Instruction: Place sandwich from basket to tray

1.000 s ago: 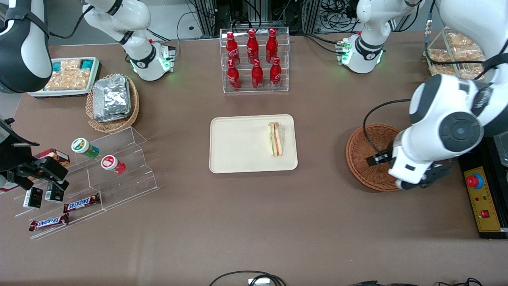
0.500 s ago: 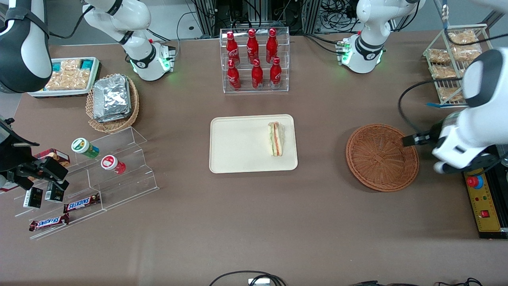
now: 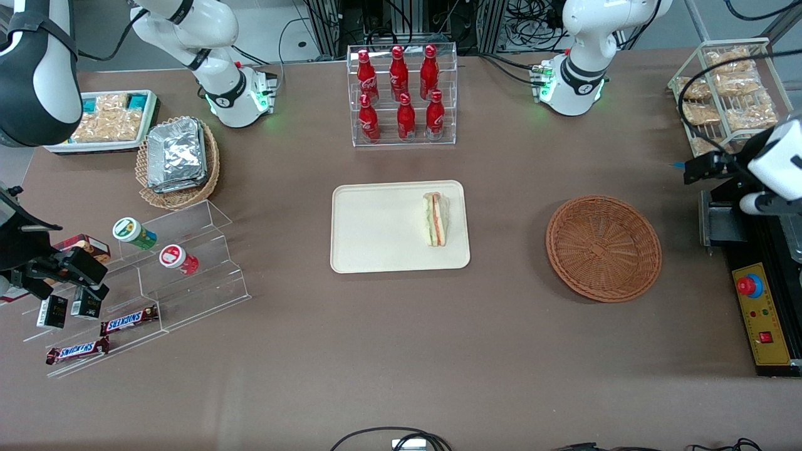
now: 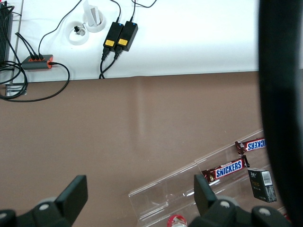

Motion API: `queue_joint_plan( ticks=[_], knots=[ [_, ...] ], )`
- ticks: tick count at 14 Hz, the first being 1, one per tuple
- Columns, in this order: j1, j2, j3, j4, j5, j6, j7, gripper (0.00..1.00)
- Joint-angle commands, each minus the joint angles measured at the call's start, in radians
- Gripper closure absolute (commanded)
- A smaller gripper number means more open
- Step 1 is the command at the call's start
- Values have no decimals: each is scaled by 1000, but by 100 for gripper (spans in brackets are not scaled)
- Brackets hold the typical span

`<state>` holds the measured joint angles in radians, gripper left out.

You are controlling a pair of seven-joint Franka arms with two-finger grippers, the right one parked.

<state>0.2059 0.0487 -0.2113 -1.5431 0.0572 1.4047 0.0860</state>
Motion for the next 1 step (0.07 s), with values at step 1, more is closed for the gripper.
queue_joint_plan(
  ticks=[1],
  knots=[
    [-23, -53, 13, -32, -17, -7, 34, 0]
  ],
)
